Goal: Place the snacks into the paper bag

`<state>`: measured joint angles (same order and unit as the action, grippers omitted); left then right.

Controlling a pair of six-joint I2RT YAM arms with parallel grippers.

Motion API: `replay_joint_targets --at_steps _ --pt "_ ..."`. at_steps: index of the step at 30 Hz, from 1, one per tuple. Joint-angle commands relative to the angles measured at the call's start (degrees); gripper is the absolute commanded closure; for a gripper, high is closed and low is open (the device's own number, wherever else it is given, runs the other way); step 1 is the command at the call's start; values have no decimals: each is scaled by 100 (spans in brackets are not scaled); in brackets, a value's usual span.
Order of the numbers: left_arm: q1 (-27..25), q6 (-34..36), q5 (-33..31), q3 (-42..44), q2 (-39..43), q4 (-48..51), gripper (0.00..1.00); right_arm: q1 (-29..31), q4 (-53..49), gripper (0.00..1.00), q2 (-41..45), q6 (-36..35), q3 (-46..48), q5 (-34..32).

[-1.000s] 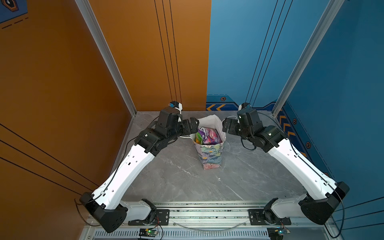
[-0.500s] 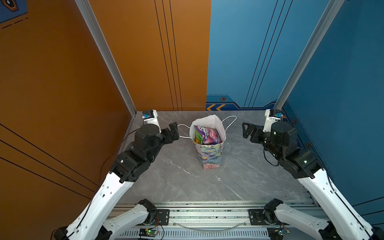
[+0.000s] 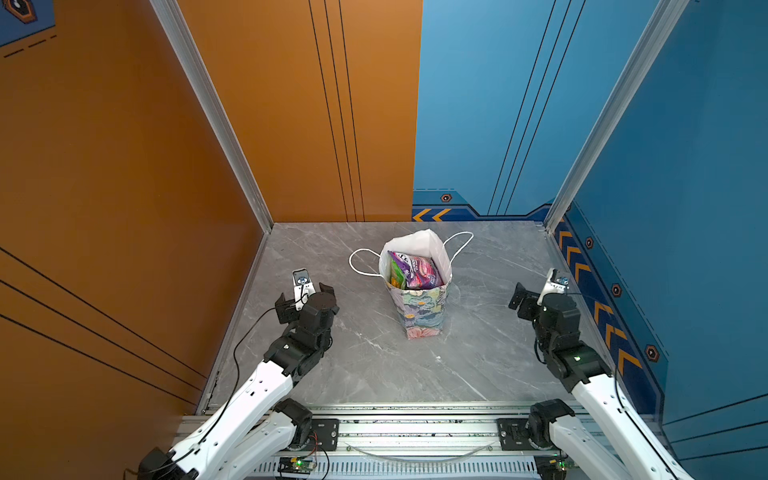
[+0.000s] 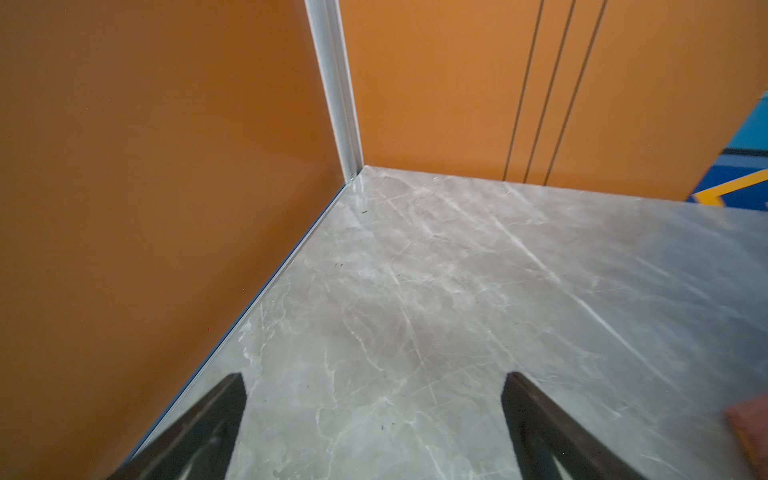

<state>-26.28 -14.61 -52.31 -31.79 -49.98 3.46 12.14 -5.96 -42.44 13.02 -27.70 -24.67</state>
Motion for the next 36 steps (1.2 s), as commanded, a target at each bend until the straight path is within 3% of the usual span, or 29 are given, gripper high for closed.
replay_joint_targets --at_steps 1,5,9,10,11,14,16,17,20,21,24,36 --pt "296 640 63 481 -374 -1648 2 -99 1204 0 -415 -499 310 -849" --pt "778 1151 705 1030 -1225 -2998 2 -200 2352 0 -1517 -771 670 -1189" --pt "1262 1526 1658 1453 -2249 -4566 2 -331 3766 0 -2776 -965 817 -870" --pt "1360 1609 1801 1546 -2525 -5158 2 -260 3687 0 -2944 -1096 660 -793" --pt "1354 1766 1817 1616 -2750 -5712 2 -279 3872 0 -3083 -1256 632 -469" --pt "1670 1917 2838 1831 -3330 -6714 2 -413 4629 0 -3530 -1348 609 47" --pt "1802 1940 3214 1829 -4124 -7511 2 -767 4763 0 -3716 -1109 569 979" --pt "1741 2090 3108 1805 -4402 -7896 2 -865 5161 0 -3923 -1060 656 1277" --pt "1897 1715 3167 1374 -3845 -6160 2 -969 6255 0 -4686 -1005 807 1491" --pt "1962 1636 3125 1179 -3925 -5905 2 -980 5438 0 -4467 -982 593 1466" --pt "2199 1357 3148 1095 -3956 -5793 2 -1005 5725 0 -4580 -948 633 1446" --pt "2216 1356 3169 1105 -3954 -5805 2 -977 5552 0 -4536 -967 591 1413"
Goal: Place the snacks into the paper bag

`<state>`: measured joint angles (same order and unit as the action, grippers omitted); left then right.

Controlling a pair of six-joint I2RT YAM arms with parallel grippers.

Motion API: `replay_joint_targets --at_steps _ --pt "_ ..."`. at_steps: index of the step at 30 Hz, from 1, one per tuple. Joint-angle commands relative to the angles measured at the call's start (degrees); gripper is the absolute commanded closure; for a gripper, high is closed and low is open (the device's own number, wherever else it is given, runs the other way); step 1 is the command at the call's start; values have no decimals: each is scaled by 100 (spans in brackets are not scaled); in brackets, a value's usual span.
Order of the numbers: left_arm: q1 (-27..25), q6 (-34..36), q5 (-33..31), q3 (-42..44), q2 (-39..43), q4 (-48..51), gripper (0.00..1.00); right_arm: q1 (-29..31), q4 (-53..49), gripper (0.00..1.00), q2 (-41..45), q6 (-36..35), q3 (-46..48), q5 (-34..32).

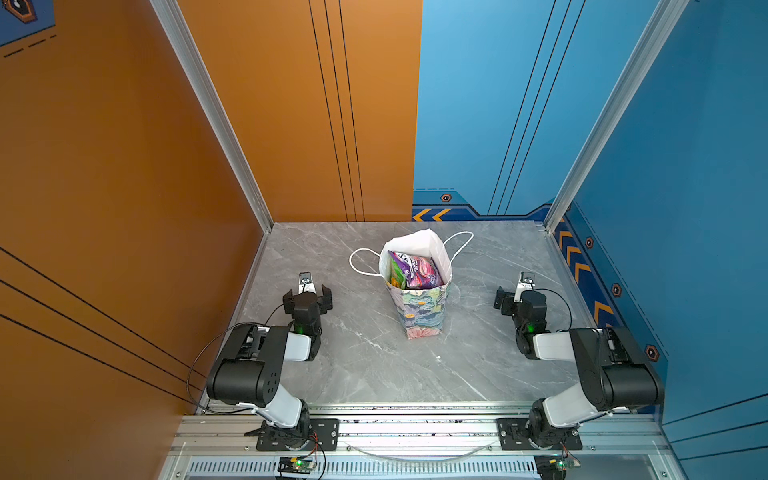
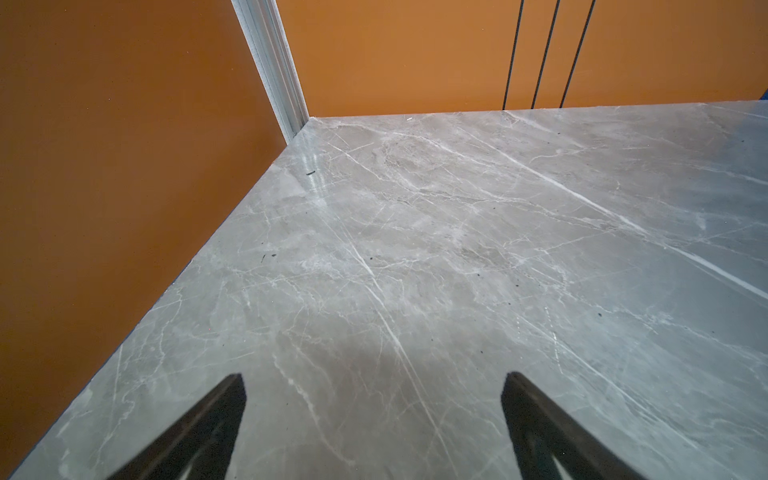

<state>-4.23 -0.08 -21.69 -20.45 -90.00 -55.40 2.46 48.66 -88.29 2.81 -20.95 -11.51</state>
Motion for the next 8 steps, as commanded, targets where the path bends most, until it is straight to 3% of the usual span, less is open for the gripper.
replay_joint_targets --at_steps 1,8 --pt "10 -104 112 -36 46 82 2 -9 91 0 49 53 -86 101" --pt "8 -98 114 -29 57 75 2 0 118 0 58 45 -69 81"
